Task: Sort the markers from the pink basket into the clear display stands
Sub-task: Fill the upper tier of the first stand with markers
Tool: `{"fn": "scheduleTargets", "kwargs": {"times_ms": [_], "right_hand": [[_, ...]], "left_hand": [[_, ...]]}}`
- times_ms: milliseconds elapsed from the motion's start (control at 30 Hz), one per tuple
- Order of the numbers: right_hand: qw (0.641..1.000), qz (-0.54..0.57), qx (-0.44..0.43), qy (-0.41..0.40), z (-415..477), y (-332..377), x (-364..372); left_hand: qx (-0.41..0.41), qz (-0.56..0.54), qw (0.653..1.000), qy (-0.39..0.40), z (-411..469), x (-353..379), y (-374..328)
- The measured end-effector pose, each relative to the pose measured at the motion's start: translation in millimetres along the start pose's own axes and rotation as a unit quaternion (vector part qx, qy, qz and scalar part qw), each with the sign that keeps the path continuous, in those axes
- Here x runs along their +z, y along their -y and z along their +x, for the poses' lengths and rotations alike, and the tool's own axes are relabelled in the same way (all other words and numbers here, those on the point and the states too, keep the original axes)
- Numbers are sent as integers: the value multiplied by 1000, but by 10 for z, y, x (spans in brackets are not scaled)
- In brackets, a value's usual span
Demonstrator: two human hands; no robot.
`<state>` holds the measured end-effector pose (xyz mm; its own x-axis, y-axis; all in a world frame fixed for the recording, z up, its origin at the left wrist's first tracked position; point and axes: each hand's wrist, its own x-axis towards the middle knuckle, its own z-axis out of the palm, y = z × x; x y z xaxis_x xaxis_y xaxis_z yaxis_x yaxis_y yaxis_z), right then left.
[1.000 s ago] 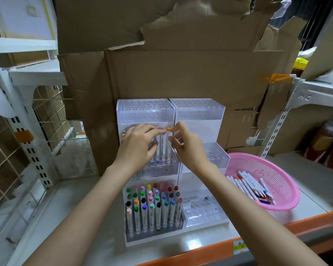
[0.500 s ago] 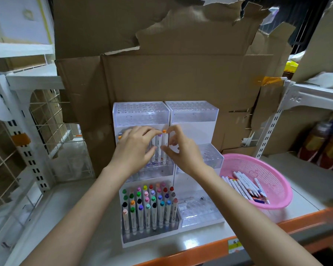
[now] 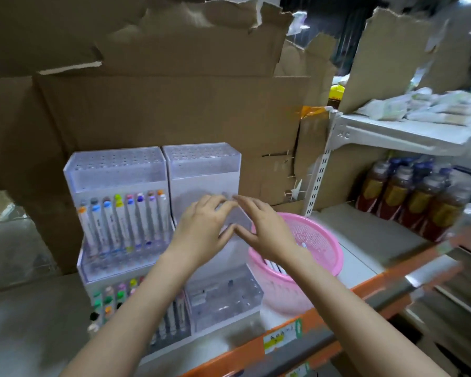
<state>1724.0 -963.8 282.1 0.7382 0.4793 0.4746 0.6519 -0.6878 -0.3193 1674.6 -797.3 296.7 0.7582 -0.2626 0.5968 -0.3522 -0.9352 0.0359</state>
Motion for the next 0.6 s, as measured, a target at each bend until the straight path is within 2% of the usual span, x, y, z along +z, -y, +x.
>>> {"fn": "scheduleTargets", "kwargs": {"times_ms": [233,367,500,600], "right_hand": [[996,-23,78,31,-393,-850,-334],[992,-30,110,50,-572,-1340,-354],[978,-45,155,135,-680,-1745,-213],[964,-71,159,202,-679,-1930,-58]], "left_hand": [[60,-54,996,45,461,600,-645],[57,-74,992,83,621,1009,-969],[-20,-55,979,194,631,1454,-1093],[-108,-65,951,284,578,1726,-1090]]}}
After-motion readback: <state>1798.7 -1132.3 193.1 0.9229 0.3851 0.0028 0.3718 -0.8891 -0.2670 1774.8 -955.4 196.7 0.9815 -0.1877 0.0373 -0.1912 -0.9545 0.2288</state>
